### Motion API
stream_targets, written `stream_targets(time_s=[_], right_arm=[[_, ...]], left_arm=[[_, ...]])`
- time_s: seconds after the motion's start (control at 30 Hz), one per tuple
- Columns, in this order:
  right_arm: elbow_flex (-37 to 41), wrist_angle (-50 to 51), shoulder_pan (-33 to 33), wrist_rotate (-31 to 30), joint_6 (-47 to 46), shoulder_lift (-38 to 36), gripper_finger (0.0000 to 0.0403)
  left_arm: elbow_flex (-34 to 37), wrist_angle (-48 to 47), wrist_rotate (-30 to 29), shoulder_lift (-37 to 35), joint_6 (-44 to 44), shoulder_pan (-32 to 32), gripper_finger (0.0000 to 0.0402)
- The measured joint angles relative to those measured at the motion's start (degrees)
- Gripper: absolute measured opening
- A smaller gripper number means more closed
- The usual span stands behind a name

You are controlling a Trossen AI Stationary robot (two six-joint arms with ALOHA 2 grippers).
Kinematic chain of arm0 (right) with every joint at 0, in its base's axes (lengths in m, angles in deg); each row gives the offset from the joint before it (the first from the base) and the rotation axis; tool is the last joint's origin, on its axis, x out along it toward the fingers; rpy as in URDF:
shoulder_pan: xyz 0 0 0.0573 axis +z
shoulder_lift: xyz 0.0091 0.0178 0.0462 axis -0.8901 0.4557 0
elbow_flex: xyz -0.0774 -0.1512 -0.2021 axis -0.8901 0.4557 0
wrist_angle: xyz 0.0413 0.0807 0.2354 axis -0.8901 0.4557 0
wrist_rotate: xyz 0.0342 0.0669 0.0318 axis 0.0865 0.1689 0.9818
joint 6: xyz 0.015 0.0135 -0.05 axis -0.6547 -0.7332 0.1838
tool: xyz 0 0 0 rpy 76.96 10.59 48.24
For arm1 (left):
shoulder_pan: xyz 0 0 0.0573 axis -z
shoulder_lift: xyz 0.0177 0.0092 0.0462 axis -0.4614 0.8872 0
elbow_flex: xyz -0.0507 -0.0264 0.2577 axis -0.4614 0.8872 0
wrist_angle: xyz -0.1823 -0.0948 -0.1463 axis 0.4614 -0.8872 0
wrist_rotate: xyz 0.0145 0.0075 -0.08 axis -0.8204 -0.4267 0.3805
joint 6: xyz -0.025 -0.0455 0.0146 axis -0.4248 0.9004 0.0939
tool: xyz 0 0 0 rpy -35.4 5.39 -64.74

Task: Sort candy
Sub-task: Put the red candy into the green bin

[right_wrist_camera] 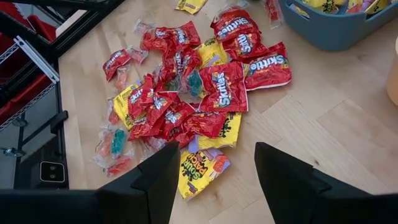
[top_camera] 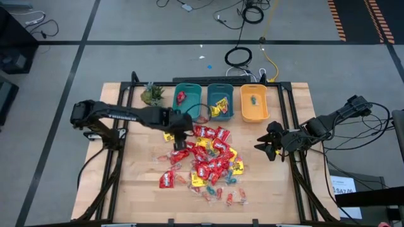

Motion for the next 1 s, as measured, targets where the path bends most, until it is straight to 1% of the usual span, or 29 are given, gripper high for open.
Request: stream_targets(time_s=[0.17, 0.33, 0.4, 0.57, 0.73, 0.87, 1.0], right_arm=[[0.0, 0.0, 0.0, 0.0, 0.0, 0.0, 0.0199], [0.0, 0.0, 0.0, 0.2, 0.0, 0.0, 0.0199], [0.0, 0.0, 0.0, 0.2, 0.0, 0.0, 0.0199], [0.0, 0.0, 0.0, 0.3, 0.0, 0.0, 0.0199], [0.0, 0.0, 0.0, 0.3, 0.0, 0.0, 0.0199], [0.0, 0.1, 0.0, 0.3, 0.0, 0.0, 0.0199], [0.0, 0.1, 0.0, 0.3, 0.0, 0.0, 0.0199]], left_arm=[[5.2, 4.7, 0.0, 0.4, 0.2, 1.6, 0.0137], [10.4, 13.7, 3.1, 0.5, 2.8, 2.3, 0.0137], [11.7, 15.5, 4.0, 0.5, 4.1, 2.8, 0.0137], [15.1, 21.3, 4.4, 0.5, 4.2, 4.3, 0.0137], [16.0, 21.3, 4.5, 2.2, 4.1, 5.0, 0.0137], [15.9, 23.6, 4.7, 5.0, 3.8, 5.0, 0.0137], [15.9, 24.9, 6.2, 8.7, 3.8, 5.0, 0.0136]])
